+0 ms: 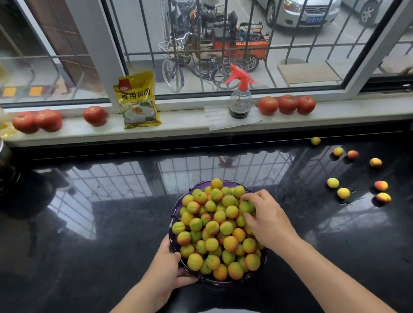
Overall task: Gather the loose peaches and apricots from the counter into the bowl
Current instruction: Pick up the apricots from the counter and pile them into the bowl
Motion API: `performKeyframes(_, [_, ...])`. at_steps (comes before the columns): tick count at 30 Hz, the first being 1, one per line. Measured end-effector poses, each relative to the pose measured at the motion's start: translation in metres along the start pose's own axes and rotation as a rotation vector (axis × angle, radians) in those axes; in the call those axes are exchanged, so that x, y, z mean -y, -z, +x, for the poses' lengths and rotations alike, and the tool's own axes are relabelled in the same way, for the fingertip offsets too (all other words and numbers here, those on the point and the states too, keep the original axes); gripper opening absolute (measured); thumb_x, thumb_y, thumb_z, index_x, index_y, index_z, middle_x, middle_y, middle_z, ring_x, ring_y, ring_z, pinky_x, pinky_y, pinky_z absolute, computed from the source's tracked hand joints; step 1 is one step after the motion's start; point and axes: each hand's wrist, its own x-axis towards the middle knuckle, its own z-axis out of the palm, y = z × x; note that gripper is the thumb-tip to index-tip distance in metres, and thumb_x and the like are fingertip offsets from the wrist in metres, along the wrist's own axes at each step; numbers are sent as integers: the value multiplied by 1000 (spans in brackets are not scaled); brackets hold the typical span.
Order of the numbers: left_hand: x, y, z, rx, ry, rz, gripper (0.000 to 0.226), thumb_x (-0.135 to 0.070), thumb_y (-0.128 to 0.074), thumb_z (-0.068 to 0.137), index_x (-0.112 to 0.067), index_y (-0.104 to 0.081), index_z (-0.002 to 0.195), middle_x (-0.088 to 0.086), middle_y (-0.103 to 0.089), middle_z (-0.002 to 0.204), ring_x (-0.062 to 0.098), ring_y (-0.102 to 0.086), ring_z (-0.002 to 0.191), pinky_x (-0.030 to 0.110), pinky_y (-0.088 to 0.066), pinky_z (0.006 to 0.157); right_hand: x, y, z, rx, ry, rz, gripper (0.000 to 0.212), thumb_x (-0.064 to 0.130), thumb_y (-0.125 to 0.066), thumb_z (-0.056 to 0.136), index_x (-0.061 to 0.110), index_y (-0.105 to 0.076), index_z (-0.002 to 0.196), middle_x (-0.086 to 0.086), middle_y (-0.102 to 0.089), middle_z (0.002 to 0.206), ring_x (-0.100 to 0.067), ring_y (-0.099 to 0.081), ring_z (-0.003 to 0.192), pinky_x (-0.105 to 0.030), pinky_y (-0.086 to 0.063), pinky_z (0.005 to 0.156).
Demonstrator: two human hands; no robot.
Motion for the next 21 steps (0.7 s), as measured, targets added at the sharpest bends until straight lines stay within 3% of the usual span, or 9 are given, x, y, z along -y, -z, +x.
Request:
performKeyframes(2, [-1, -1, -2, 13, -6, -9, 61, -1, -24, 108, -45, -46, 142, 2, -69, 128, 33, -78, 97, 52, -64, 79, 10, 2, 0, -32, 38, 58, 43, 20, -63, 95, 25, -57, 137, 13, -47, 119, -10, -53, 105, -27, -48, 87])
performKeyframes(7, [3, -9, -9, 27, -11, -36, 58, -1, -26, 107, -45, -46, 140, 0, -71, 126, 34, -77, 99, 51, -64, 79, 64, -22, 6, 86, 220, -9, 44, 18, -61, 96, 30, -55, 138, 14, -47, 122, -11, -48, 115, -30, -46, 99])
performKeyframes(13, [8, -10, -10, 44, -6, -105, 58, 1, -27, 107, -41, -48, 140, 3, -74, 123, 39, -76, 100, 60, -60, 88, 85, -53, 12, 30, 143, -155, 38, 13, -56, 94, 25, -58, 130, 1, -48, 120, -24, -46, 111, -42, -42, 103])
performKeyframes(18, [7, -8, -7, 55, 3, -117, 60, 4, -25, 105, -39, -47, 142, 7, -71, 129, 41, -75, 101, 62, -60, 87, 63, -39, 6, -64, 197, 61, 43, 23, -59, 96, 25, -54, 138, 9, -49, 127, -10, -45, 119, -27, -39, 106])
performKeyframes(21, [6, -9, -3, 61, 13, -118, 62, 7, -25, 103, -38, -44, 142, 10, -67, 133, 43, -74, 103, 63, -61, 83, 17, -21, 2, -252, 43, 221, 35, 12, -60, 93, 22, -63, 126, 9, -53, 119, -10, -51, 112, -24, -41, 99])
